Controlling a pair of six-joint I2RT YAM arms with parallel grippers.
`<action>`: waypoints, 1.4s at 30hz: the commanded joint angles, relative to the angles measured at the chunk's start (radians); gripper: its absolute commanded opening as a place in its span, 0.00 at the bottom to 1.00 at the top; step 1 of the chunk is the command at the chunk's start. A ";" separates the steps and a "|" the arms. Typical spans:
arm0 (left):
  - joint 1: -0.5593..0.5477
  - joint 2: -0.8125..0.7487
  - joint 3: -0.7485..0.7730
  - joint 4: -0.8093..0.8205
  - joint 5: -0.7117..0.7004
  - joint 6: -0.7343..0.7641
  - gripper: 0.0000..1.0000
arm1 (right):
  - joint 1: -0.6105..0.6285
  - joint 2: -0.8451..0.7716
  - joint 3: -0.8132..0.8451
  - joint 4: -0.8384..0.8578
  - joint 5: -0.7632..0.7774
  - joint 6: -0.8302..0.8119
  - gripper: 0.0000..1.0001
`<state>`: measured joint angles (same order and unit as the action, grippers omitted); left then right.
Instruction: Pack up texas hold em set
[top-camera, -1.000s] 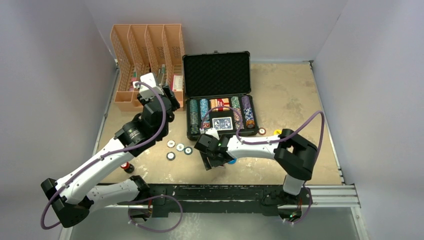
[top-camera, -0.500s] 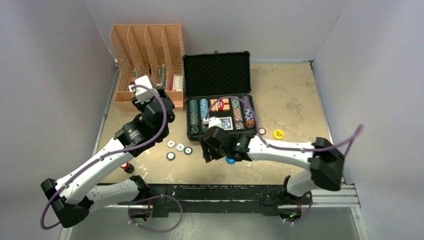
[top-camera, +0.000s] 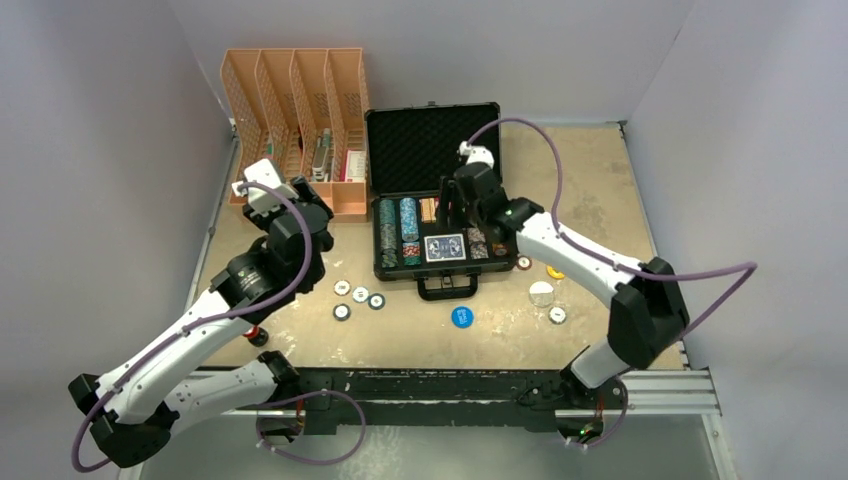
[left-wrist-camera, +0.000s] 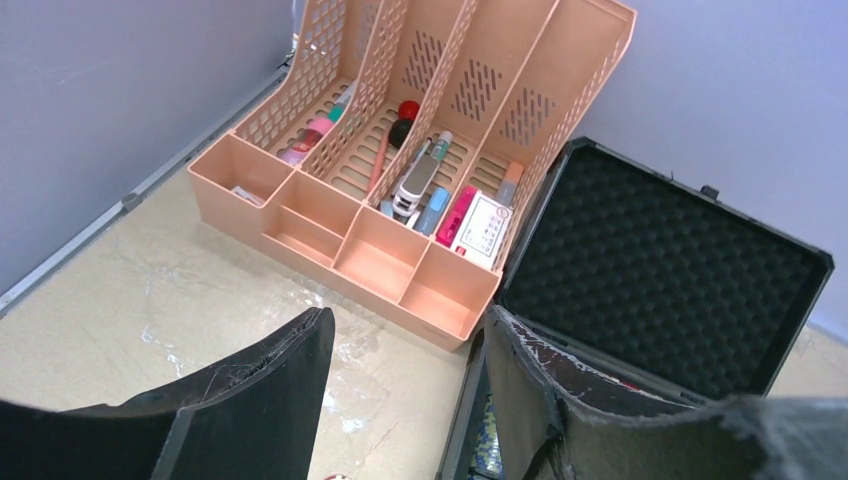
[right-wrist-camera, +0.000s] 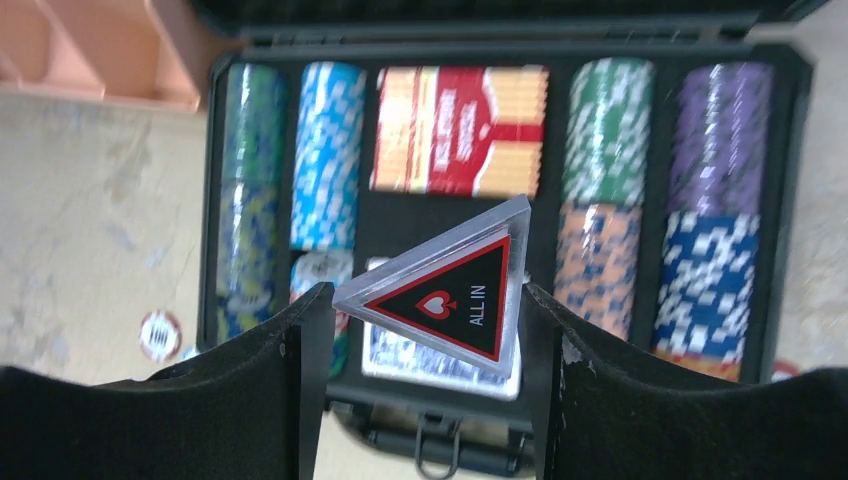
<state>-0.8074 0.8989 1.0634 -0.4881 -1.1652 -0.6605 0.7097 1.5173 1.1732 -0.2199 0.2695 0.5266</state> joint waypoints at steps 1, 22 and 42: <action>-0.002 0.008 0.008 0.017 0.040 0.051 0.56 | -0.057 0.098 0.146 0.022 -0.028 -0.095 0.63; -0.003 0.039 -0.024 0.046 0.078 0.076 0.56 | -0.084 0.457 0.426 -0.099 -0.009 -0.237 0.66; -0.002 -0.001 0.011 -0.039 0.303 0.034 0.69 | -0.168 0.064 0.170 -0.177 0.220 0.038 0.80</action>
<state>-0.8074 0.9295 1.0695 -0.5407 -0.9703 -0.6140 0.6079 1.7439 1.4330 -0.3382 0.3515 0.4183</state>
